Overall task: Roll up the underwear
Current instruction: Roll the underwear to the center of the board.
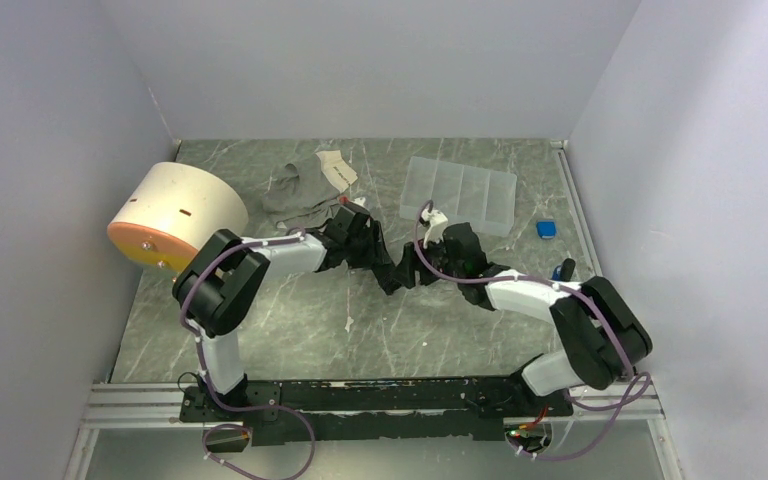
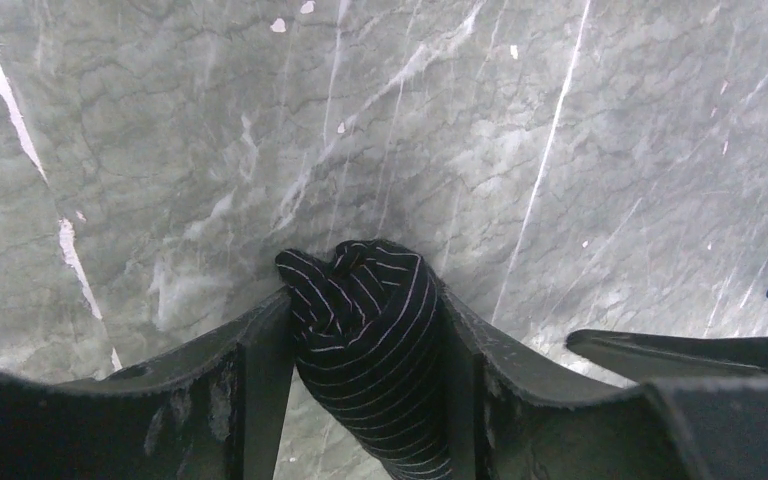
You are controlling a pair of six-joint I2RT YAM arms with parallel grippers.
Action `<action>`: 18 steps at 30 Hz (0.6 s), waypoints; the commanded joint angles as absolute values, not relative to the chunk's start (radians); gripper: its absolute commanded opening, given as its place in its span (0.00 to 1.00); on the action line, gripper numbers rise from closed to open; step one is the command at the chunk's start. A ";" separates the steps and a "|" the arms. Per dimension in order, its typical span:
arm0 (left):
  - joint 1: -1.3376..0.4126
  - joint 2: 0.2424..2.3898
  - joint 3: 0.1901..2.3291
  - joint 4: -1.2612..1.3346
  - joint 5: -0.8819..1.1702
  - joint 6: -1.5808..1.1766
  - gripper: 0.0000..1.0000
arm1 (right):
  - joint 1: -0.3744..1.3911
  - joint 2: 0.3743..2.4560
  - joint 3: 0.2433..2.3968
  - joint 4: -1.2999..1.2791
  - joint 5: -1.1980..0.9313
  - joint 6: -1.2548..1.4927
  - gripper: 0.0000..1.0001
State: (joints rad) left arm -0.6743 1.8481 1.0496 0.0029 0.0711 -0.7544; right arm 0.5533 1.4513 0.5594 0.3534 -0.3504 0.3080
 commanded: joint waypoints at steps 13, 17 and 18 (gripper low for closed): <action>-0.680 1.909 1.140 -0.157 0.046 -0.802 0.56 | 0.803 1.540 0.728 0.289 0.151 0.180 0.74; -0.681 1.913 1.141 -0.153 0.064 -0.817 0.56 | 0.816 1.624 0.746 0.322 0.153 0.174 0.74; -0.680 1.914 1.142 -0.153 0.064 -0.820 0.56 | 0.817 1.640 0.741 0.340 0.146 0.173 0.74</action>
